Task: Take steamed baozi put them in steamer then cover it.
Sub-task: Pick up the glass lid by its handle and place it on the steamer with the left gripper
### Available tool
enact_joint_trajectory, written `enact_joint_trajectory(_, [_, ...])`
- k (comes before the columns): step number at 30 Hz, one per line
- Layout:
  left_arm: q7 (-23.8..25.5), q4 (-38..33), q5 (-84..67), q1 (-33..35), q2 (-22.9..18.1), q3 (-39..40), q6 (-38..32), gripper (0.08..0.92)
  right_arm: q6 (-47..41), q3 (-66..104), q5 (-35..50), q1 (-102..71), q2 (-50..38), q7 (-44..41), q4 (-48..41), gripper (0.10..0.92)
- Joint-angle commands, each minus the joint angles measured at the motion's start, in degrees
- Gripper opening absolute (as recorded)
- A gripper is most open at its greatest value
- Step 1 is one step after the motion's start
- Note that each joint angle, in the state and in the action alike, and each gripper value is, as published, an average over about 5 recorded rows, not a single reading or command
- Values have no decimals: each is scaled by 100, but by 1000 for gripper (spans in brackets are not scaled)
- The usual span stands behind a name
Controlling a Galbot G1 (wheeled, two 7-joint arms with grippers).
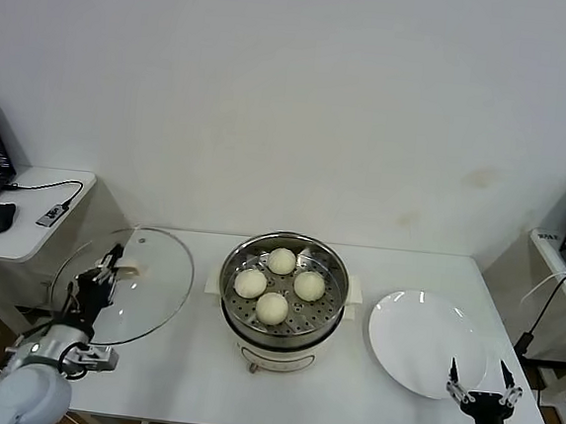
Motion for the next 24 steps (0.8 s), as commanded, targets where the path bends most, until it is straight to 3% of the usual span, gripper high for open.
enact_joint_trajectory(1, [450,-807,-834,-1435,576,2074,1682,140,121,-31,-511,280,267,110,-221,823])
enact_joint_trajectory(11, [1225,-96,457,-3004,-709,3664,2477,140,46,-261,-952,644,372,263,-546,823])
enact_joint_trajectory(20, [1666,596,1722,-3249,-1821,4052,2453,140,15,-350,-1123,688,413,275,-633,823])
enact_joint_trajectory(24, [1788,756,1994,-3252,-2119,4116,2438,140,11,-383,-1172,686,435,276,-658,823])
